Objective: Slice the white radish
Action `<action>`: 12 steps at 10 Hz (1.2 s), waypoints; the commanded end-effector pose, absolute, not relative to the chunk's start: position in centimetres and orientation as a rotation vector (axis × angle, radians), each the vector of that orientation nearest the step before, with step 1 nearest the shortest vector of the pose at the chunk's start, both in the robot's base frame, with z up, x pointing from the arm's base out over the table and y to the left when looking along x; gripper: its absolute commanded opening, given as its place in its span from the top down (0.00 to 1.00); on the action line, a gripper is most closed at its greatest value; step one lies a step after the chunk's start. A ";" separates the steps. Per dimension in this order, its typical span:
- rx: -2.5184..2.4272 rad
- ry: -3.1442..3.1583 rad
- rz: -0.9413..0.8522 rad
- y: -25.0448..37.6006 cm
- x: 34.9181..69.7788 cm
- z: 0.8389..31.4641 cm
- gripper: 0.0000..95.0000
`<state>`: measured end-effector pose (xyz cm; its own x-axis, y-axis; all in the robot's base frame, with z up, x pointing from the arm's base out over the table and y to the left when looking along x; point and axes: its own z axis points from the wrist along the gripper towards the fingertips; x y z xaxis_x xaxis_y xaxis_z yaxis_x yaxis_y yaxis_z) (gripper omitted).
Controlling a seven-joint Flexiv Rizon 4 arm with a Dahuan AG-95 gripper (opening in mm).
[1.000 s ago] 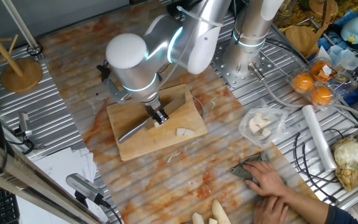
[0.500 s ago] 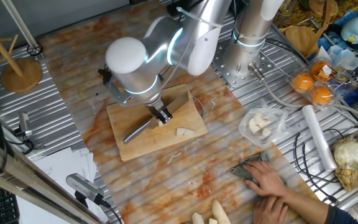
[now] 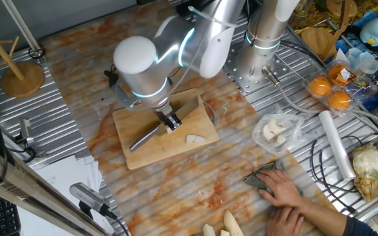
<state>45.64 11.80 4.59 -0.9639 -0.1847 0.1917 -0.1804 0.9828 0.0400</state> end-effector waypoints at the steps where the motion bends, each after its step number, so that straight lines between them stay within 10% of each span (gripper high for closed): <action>1: 0.290 -2.955 -0.025 11.7 46.0 4.8 1.00; 12: 0.369 -2.956 0.010 11.6 44.8 2.5 1.00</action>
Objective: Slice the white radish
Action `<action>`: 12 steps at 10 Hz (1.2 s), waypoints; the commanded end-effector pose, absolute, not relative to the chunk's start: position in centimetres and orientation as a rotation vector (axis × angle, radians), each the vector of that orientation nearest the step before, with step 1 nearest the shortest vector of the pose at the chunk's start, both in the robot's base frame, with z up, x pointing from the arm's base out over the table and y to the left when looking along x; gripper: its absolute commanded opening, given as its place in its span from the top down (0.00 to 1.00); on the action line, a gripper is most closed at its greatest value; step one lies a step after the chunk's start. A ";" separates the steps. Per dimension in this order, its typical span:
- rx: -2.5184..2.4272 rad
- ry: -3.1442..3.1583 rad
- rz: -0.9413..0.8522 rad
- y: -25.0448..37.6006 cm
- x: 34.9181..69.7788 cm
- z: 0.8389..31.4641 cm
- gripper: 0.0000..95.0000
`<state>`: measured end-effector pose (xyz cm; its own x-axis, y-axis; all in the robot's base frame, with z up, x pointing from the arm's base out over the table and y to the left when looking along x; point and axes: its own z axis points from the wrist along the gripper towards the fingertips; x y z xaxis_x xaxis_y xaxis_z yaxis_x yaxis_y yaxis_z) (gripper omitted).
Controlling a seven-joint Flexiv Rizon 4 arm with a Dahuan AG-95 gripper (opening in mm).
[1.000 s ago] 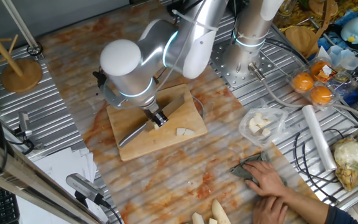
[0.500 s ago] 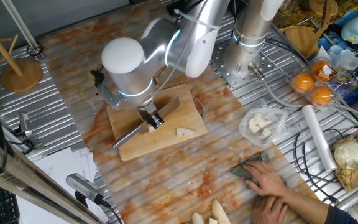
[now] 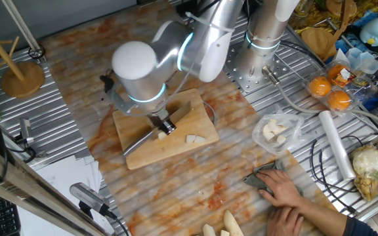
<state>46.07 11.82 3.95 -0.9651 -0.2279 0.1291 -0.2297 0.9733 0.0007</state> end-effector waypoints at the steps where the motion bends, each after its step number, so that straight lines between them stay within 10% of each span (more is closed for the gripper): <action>1: 0.377 -2.955 0.011 11.6 44.7 2.7 1.00; 12: 0.312 -2.966 0.009 11.2 46.4 7.2 1.00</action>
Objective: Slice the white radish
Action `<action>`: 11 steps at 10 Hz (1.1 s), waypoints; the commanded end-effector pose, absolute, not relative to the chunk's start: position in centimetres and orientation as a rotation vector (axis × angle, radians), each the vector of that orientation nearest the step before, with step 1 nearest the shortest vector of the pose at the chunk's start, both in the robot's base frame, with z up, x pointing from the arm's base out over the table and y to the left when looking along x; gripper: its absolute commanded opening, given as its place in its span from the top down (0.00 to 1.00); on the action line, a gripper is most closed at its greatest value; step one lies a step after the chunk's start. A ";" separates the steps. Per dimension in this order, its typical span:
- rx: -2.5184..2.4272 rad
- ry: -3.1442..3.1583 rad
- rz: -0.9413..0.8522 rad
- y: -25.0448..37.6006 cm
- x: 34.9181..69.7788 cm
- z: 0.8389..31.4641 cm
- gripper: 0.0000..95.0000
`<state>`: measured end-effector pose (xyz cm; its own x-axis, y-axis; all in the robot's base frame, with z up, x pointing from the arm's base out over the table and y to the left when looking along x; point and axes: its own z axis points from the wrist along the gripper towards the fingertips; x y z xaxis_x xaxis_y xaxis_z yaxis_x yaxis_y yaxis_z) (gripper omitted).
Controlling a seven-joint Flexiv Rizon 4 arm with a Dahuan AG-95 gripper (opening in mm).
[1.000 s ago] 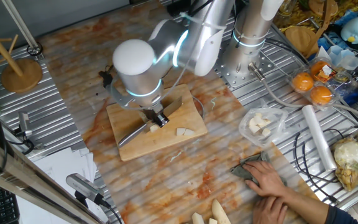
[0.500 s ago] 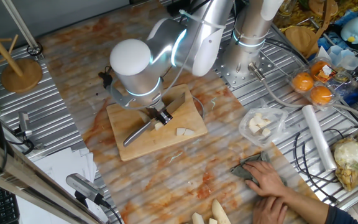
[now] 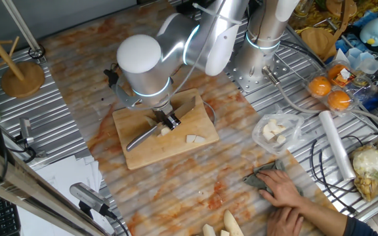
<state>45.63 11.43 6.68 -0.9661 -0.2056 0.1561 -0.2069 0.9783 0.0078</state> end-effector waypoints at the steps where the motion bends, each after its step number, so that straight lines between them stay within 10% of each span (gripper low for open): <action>1: 0.312 -2.968 0.011 11.1 46.8 7.4 1.00; 11: 0.311 -2.971 0.014 10.3 46.8 5.2 1.00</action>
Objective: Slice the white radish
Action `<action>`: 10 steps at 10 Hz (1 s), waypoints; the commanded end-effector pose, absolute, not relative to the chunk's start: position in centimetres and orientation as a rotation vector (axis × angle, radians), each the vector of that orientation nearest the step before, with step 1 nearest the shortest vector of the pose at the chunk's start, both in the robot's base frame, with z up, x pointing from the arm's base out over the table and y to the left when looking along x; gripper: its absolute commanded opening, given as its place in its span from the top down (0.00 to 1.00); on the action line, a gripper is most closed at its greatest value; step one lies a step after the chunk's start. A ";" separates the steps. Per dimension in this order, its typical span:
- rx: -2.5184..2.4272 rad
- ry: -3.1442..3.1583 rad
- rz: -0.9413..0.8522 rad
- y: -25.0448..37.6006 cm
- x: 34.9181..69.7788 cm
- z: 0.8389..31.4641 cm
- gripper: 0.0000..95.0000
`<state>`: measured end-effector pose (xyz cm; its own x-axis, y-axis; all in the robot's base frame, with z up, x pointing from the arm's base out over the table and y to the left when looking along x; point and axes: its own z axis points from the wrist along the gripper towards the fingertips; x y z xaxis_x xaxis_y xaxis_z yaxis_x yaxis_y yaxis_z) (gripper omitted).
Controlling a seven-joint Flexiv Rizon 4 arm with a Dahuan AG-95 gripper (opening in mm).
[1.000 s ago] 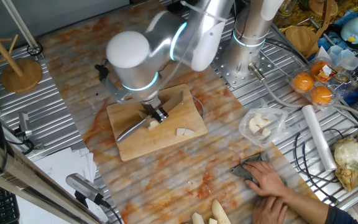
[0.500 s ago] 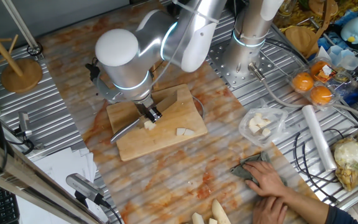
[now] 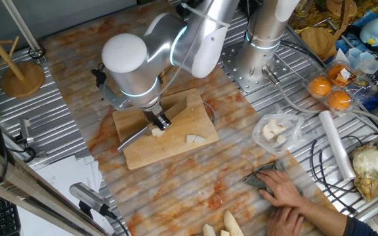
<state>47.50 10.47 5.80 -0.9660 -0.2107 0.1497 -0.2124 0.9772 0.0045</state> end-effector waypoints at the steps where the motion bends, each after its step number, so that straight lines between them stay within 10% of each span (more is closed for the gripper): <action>1: 0.305 -2.972 0.000 10.2 46.0 4.7 1.00; 10: 0.316 -2.949 -0.023 10.5 42.9 7.0 1.00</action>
<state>42.99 10.46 5.65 -0.9636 -0.2061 0.1705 -0.2021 0.9785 0.0409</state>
